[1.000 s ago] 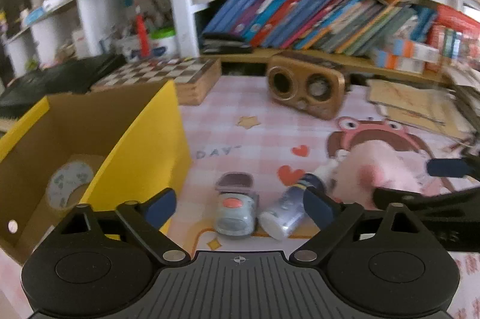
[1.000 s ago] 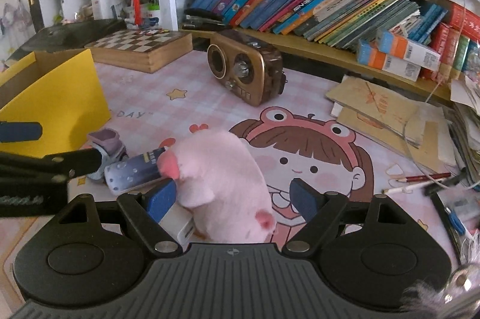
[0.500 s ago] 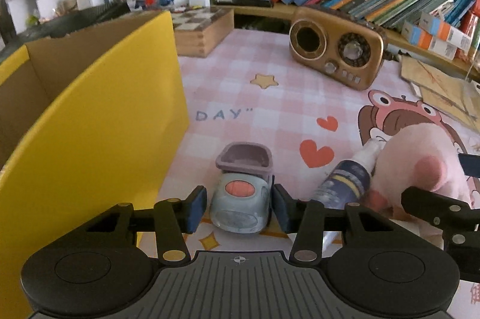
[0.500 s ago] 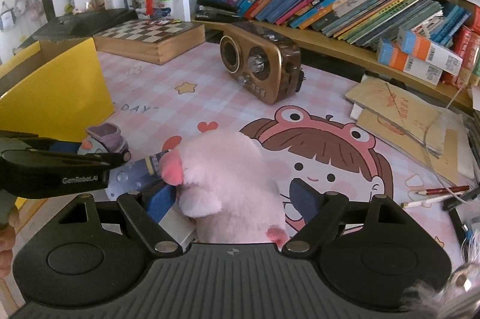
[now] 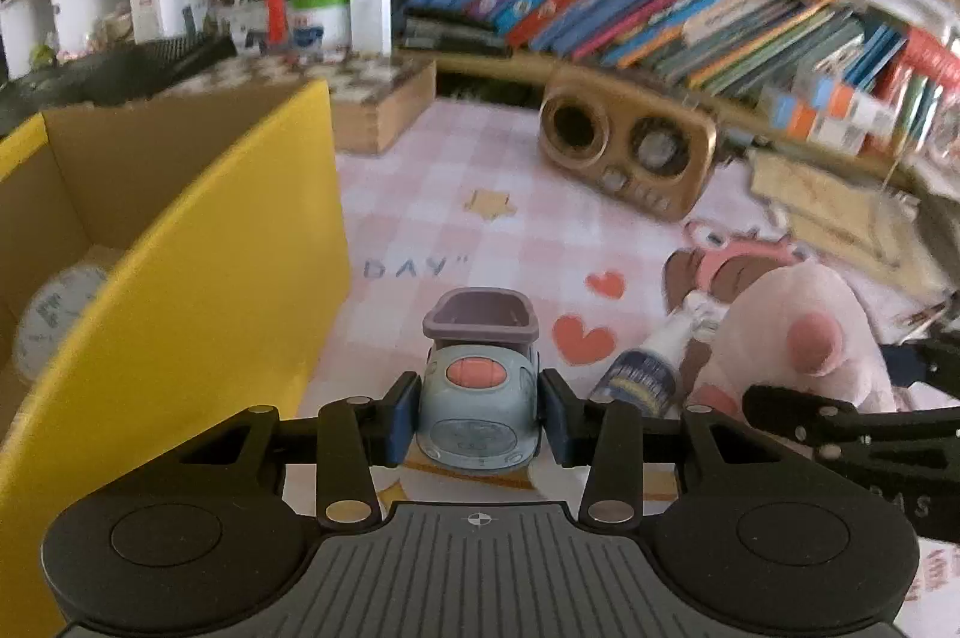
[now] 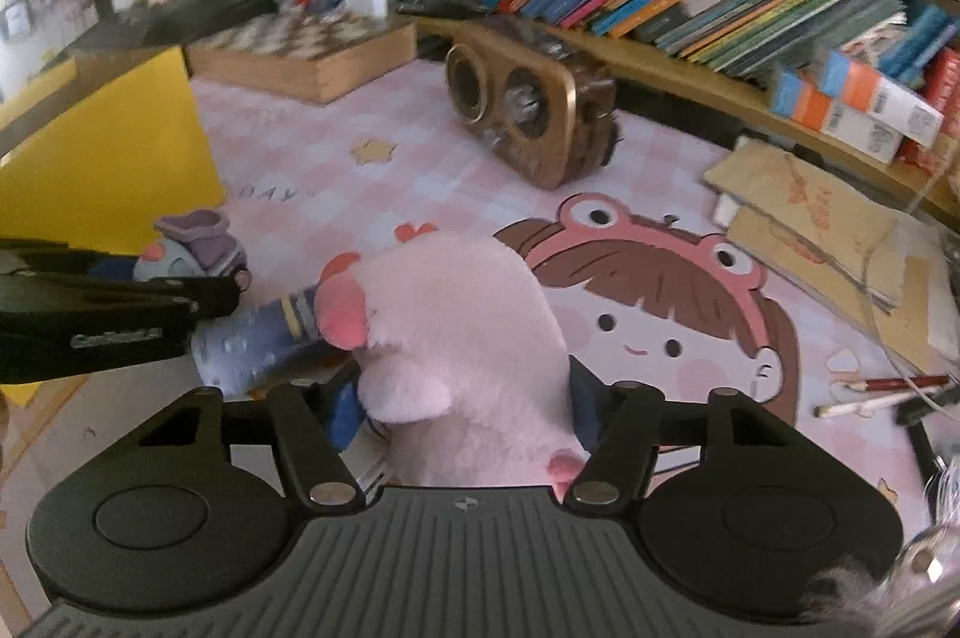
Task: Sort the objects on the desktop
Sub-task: 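Grasp the grey toy car with the left tool while the right tool grasps the pink pig plush, then lift the grey toy car and pink pig plush off the table with both tools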
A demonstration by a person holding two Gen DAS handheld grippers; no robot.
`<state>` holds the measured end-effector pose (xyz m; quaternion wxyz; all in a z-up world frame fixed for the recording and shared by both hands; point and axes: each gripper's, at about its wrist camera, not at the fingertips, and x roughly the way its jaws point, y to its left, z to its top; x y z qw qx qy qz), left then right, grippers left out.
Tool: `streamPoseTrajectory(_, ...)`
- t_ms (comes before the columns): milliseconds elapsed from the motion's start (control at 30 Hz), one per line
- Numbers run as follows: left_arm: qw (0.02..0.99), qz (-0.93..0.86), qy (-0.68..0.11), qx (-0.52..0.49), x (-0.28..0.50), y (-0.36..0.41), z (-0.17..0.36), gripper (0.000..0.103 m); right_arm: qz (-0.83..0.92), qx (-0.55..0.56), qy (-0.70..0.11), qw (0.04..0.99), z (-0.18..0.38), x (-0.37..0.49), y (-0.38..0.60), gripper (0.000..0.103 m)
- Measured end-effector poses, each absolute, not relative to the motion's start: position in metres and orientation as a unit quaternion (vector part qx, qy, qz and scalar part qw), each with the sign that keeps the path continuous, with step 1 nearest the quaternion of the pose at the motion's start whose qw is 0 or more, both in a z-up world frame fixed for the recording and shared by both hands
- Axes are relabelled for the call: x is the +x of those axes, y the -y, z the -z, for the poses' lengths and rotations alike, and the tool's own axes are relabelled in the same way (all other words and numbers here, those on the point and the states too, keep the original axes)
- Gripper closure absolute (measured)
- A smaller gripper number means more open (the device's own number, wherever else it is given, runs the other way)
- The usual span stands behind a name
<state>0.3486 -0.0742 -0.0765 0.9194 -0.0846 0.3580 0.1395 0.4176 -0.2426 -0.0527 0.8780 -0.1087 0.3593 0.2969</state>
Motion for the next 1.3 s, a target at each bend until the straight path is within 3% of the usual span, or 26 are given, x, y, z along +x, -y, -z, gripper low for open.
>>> streamPoseTrajectory(367, 0.938, -0.1, -0.311, -0.119, 0.309, 0.083, 0.037, 0.061, -0.253, -0.03, -0.347, 0.902, 0.018, 0.387, 0.281, 0.042)
streamPoseTrajectory(1300, 0.946, 0.005, -0.306, -0.111, 0.199, 0.092, 0.023, 0.061, -0.23, -0.033, -0.353, 0.906, -0.004, 0.254, 0.289, 0.042)
